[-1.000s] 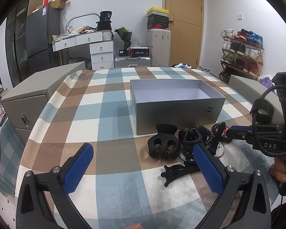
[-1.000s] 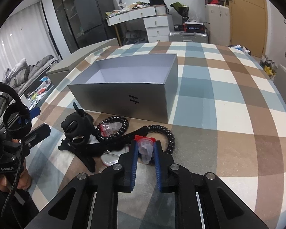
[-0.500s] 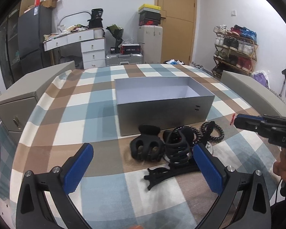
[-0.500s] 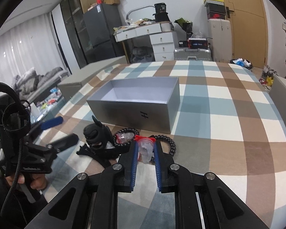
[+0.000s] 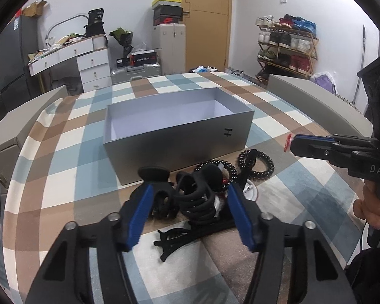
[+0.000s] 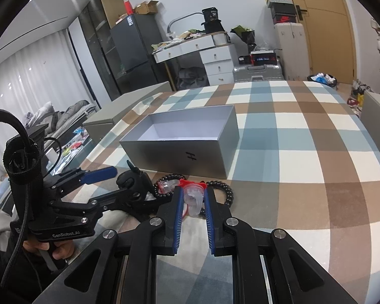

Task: Organize jewelry
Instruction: 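Grasp the black claw hair clip with the left tool while the right tool lifts its item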

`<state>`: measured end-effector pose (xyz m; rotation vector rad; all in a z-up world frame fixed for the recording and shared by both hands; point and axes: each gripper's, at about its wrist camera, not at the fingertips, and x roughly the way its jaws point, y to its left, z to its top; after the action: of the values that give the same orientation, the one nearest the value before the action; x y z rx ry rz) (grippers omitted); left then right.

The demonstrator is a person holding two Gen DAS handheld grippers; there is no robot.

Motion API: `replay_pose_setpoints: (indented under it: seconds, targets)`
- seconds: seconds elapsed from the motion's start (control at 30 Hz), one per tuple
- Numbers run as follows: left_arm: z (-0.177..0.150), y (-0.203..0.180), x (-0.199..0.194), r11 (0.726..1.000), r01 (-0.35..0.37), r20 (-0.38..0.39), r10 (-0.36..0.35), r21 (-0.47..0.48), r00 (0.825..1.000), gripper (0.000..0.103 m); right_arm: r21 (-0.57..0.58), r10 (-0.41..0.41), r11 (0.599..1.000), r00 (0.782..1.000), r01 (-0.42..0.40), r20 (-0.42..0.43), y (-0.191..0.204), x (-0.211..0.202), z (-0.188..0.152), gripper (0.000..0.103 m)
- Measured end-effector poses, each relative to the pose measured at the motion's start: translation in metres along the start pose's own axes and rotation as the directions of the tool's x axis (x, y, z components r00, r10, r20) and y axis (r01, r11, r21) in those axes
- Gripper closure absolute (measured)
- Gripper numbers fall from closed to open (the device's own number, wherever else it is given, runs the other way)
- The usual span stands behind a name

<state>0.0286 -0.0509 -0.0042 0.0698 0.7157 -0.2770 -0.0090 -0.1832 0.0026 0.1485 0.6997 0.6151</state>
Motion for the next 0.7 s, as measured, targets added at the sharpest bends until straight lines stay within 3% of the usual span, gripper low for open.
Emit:
replay_pose_setpoints:
  seconds: [0.1,0.33,0.7]
  targets:
    - [-0.001,-0.001,0.002,1.0,0.031,-0.024,-0.03,0.003,0.999,0.076,0.0,0.002,1.0,1.0,-0.002,0.004,0.0,-0.001,-0.001,0.087]
    - [-0.004,-0.006,-0.01,0.998,0.058,0.016,-0.058,0.029,0.998,0.077,0.004,0.01,1.0,1.0,-0.01,0.009,0.001,-0.002,0.0,0.087]
    - [0.012,0.007,-0.02,0.999,0.009,0.121,-0.005,-0.037,0.993,0.077,0.041,0.068,0.997,0.993,-0.072,0.093,0.003,-0.01,0.021,0.087]
